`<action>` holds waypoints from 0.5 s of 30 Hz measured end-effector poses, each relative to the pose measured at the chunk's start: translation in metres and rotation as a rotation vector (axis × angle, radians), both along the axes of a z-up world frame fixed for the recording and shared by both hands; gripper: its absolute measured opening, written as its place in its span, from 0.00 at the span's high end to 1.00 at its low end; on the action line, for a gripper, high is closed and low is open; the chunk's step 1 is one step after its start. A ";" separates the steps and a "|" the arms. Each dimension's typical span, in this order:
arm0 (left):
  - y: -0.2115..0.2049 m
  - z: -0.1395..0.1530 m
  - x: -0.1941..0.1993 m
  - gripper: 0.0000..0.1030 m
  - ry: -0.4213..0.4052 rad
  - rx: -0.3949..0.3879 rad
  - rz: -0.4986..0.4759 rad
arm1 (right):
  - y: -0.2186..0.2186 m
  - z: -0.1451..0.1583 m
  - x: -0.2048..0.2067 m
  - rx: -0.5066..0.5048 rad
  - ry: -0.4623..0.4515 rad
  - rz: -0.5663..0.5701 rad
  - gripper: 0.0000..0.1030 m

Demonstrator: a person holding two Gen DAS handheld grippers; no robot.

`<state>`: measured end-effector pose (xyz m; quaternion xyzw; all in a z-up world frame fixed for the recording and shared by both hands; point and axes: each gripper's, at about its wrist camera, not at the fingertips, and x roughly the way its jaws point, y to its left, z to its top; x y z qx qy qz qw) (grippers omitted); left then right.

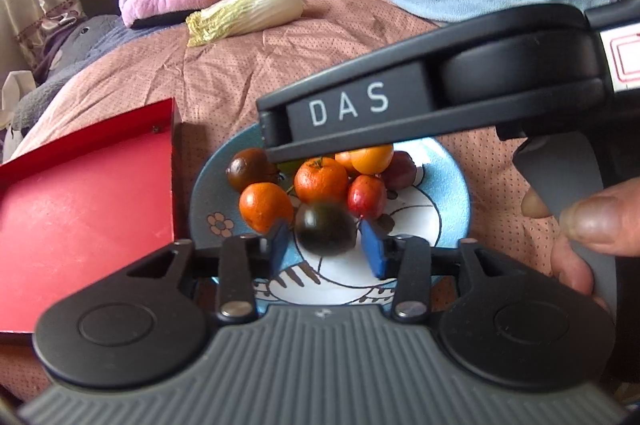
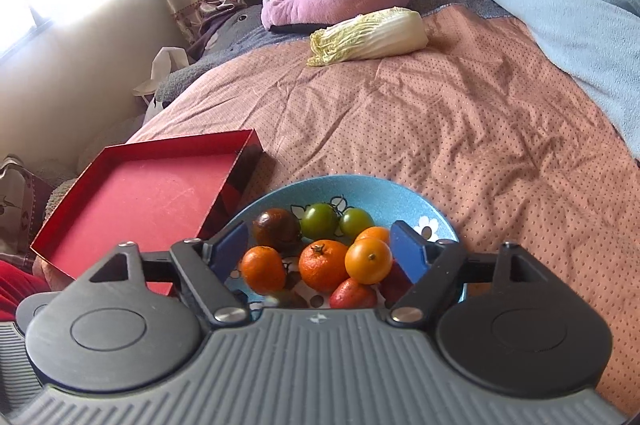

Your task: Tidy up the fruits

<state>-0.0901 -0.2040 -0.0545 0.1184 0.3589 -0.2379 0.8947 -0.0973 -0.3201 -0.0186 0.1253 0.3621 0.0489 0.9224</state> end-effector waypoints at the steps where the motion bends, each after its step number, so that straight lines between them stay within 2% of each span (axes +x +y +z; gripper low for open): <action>1: 0.001 0.003 -0.001 0.46 -0.010 -0.004 0.003 | 0.001 0.003 -0.002 0.001 -0.003 0.002 0.18; 2: 0.001 0.005 -0.003 0.43 -0.017 -0.010 0.003 | 0.002 0.005 -0.003 0.001 -0.007 0.004 0.17; 8: 0.003 0.017 -0.011 0.43 -0.024 -0.032 -0.008 | -0.001 0.028 -0.018 0.010 -0.043 -0.018 0.15; 15: 0.008 0.028 -0.022 0.43 -0.017 -0.061 0.010 | -0.009 0.046 -0.046 -0.028 -0.062 -0.043 0.13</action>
